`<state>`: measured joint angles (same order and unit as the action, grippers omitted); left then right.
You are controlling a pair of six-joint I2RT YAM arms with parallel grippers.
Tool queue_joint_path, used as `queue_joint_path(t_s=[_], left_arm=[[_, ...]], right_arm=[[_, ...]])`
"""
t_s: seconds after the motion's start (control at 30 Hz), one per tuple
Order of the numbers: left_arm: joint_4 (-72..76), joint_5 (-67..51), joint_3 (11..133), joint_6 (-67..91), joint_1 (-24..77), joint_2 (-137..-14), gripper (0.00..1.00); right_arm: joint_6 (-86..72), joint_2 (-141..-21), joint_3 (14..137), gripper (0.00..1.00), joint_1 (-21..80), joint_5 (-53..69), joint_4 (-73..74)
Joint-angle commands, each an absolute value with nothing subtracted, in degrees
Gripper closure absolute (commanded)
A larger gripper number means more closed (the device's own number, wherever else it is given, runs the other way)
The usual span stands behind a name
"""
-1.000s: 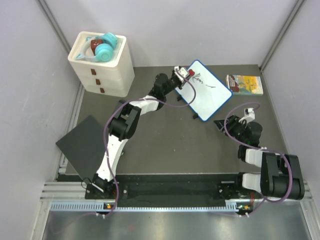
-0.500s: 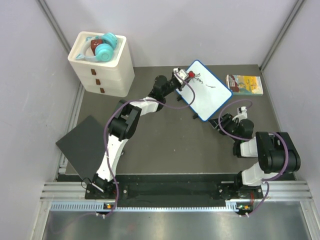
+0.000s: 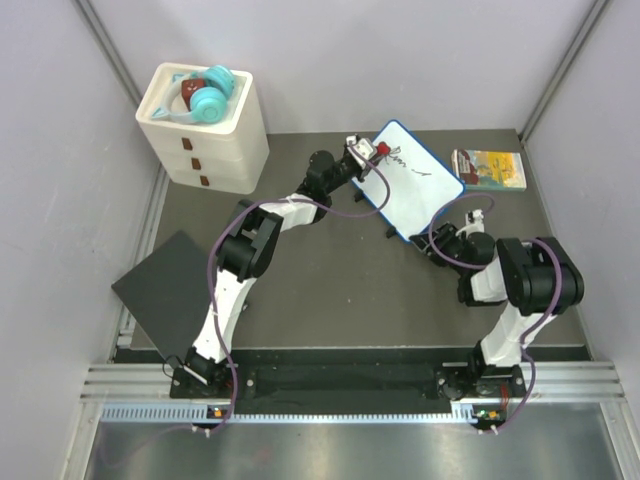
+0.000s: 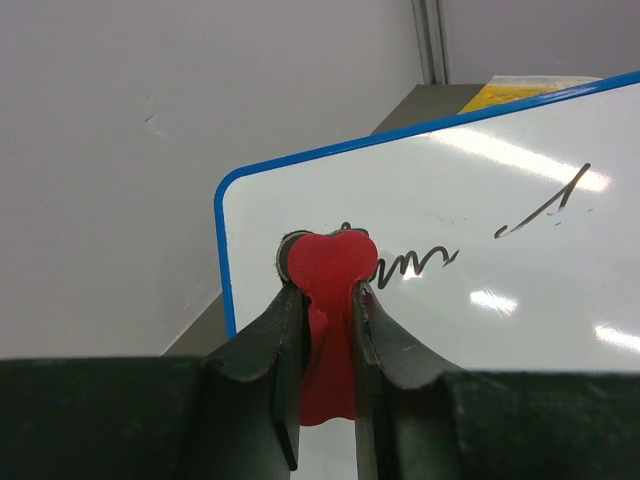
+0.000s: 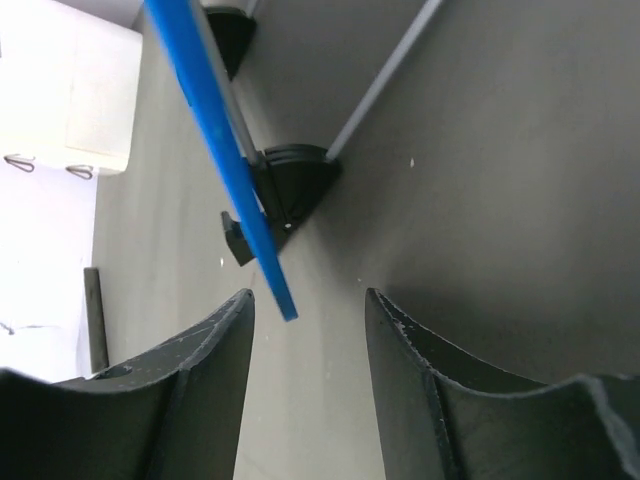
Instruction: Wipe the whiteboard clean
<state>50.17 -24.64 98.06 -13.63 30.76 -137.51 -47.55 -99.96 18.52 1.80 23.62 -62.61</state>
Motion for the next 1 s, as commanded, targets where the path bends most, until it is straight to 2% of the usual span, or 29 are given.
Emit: queue_joint_path(t_s=[0.0,0.37,0.47,0.7,0.97], left_arm=[[53.26,-25.40,99.49,-13.54,30.23,-134.38,1.00],[52.82,-25.23,100.37,-12.92,29.97,-135.18,1.00],[53.87,-25.05,100.54,-11.96,29.88,-135.53,1.00],[53.88,-25.23,101.16,-10.55,29.79,-136.23,1.00],[55.37,-24.08,99.93,-9.05,29.79,-135.97,1.00]], right_arm=[[-48.78,-102.74,21.36,0.53,3.25,23.64,-68.72],[-51.59,-111.00,24.26,0.64,3.52,26.71,-77.51],[-52.29,-111.71,24.43,0.69,3.52,27.33,-79.02],[-52.65,-111.97,25.05,1.00,3.52,30.32,-76.38],[-45.71,-106.97,28.30,1.00,5.36,28.84,-53.81]])
